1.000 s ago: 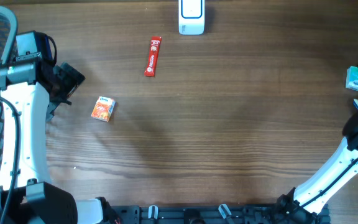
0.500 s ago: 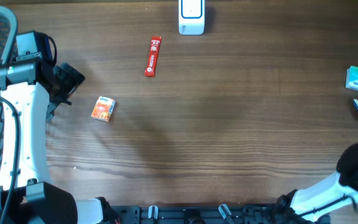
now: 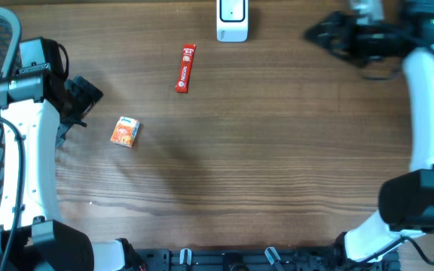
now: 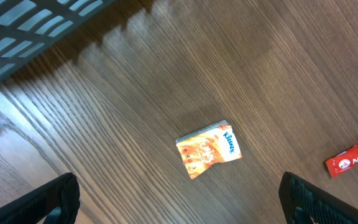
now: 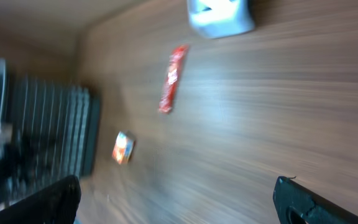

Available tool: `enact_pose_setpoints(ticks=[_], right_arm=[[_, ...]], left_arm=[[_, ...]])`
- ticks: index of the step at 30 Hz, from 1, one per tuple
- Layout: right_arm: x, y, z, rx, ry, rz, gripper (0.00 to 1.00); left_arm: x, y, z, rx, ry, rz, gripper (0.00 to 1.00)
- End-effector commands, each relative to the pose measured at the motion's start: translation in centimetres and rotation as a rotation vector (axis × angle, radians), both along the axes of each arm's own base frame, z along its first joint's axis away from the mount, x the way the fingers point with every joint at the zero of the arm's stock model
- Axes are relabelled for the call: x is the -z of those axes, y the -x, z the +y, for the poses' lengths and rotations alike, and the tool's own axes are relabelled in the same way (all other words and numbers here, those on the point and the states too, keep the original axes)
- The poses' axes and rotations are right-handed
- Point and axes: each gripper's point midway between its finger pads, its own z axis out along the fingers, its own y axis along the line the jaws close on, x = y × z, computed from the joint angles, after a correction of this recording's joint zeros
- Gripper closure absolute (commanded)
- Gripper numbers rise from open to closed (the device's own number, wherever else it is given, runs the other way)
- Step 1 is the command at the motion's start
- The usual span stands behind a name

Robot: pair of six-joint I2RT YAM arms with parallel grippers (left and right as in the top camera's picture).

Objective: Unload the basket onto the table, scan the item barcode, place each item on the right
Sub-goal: 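Move the right gripper back toward the remaining orange tissue pack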

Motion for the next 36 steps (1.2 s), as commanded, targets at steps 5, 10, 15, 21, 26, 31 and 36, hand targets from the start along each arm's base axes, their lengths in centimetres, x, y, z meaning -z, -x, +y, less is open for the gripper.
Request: enact_pose_setpoints(ticks=[5,10,15,21,26,31,36], right_arm=[[3.4,3.1,14.4,-0.271,0.024,-0.03,0.0],[6.7,4.6,18.3,-0.17,0.169,0.057,0.0],[9.0,6.4,22.3,-0.145,0.23,0.087,0.0],[12.2,7.4,25.4,-0.045,0.252,0.167,0.0],[14.4,7.4,26.3,-0.036,0.258,0.2,0.0],[16.1,7.5,26.2,-0.038,0.285,0.231,0.0],[16.8,7.6,26.1,-0.041,0.298,0.241,0.0]], left_arm=[[0.2,0.0,0.3,-0.008,-0.007,0.008,0.0],[0.2,0.0,0.3,-0.008,-0.007,0.008,0.0],[0.2,0.0,0.3,-0.008,-0.007,0.008,0.0],[0.2,0.0,0.3,-0.008,-0.007,0.008,0.0],[0.2,0.0,0.3,-0.008,-0.007,0.008,0.0],[0.2,0.0,0.3,-0.008,-0.007,0.008,0.0],[0.2,0.0,0.3,-0.008,-0.008,0.005,0.0]])
